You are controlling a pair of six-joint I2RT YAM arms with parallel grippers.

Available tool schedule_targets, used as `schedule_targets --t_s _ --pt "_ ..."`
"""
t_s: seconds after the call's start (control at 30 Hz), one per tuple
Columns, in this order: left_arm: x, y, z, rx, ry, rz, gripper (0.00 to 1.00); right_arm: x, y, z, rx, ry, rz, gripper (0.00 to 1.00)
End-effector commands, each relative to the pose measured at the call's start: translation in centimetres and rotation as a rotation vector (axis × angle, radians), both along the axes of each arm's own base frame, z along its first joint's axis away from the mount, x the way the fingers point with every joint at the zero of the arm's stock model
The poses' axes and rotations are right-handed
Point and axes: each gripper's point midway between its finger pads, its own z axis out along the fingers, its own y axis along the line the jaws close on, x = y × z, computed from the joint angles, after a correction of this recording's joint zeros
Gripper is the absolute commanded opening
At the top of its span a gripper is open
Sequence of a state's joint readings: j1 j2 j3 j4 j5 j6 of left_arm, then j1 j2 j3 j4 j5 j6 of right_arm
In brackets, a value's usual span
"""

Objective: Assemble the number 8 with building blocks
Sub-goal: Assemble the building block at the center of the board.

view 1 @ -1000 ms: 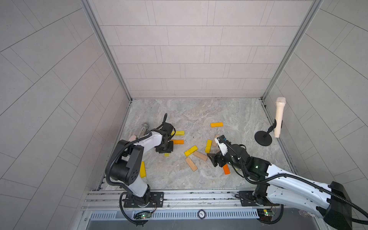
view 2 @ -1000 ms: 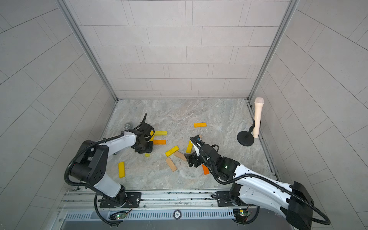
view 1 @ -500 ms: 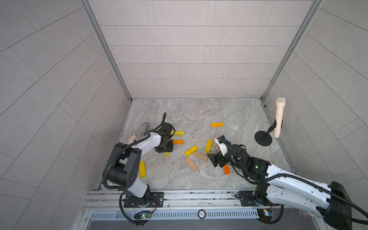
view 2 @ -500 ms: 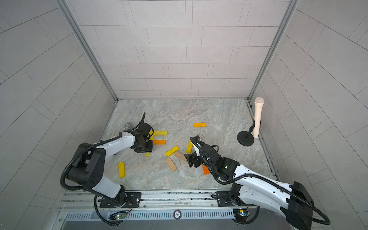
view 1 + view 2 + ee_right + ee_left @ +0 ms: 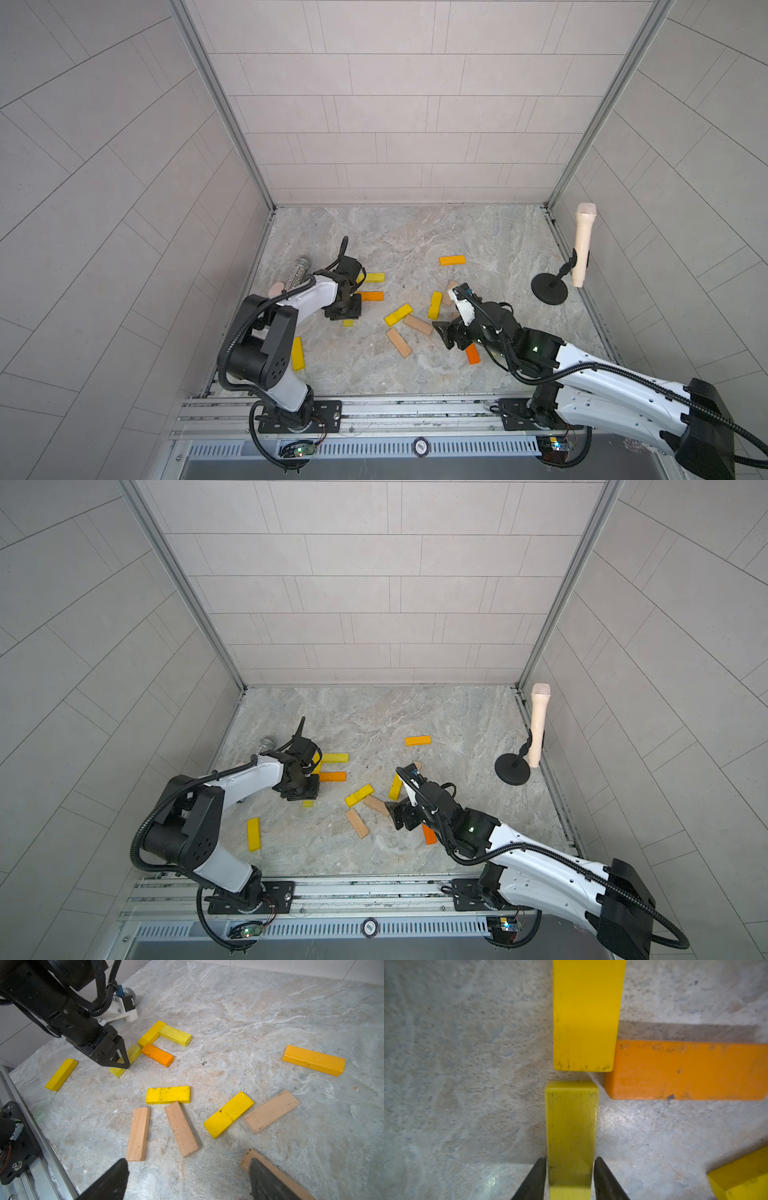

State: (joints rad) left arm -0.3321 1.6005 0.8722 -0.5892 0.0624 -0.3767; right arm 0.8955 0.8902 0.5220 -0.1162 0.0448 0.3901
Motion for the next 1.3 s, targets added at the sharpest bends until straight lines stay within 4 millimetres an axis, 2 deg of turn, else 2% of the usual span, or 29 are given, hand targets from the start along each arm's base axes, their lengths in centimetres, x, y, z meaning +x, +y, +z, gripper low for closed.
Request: schedule_targets --t_s 0.0,0.37,1.27 --pt "-0.2 0.5 -0.3 0.022 0.018 0.011 0.4 0.0 -0.2 0.1 0.013 -0.006 -0.007 0.92" --pt "0.0 0.7 0.1 0.025 0.001 0.018 0.34 0.0 -0.2 0.1 0.014 -0.006 -0.01 0.91" --pt "0.9 0.3 0.7 0.004 -0.027 0.009 0.33 0.1 -0.4 0.1 0.01 -0.008 -0.014 0.91"
